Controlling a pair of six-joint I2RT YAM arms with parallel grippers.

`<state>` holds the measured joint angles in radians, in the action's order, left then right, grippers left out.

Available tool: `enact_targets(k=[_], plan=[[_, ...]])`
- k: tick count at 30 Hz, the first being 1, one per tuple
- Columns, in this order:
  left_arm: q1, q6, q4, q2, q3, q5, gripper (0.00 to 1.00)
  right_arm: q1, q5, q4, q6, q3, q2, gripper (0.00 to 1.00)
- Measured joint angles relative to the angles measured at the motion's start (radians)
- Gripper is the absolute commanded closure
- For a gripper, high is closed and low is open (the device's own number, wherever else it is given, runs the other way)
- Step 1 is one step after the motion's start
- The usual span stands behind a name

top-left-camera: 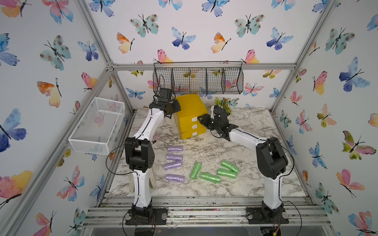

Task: Sort the rolls of trash bags by color and place them into the drawer
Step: Close the drawer in the storage box.

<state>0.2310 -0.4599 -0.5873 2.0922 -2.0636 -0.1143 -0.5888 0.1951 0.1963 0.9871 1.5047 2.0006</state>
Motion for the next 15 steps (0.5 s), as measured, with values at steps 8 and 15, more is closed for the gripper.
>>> enact_targets(k=[8, 15], plan=[[0.0, 0.0, 0.009, -0.006, 0.012, 0.0, 0.55, -0.001, -0.023, -0.132, 0.172, -0.147, -0.22, 0.5], [0.0, -0.001, 0.023, -0.014, 0.029, -0.001, 0.55, -0.006, -0.008, -0.251, 0.331, -0.111, -0.164, 0.47]])
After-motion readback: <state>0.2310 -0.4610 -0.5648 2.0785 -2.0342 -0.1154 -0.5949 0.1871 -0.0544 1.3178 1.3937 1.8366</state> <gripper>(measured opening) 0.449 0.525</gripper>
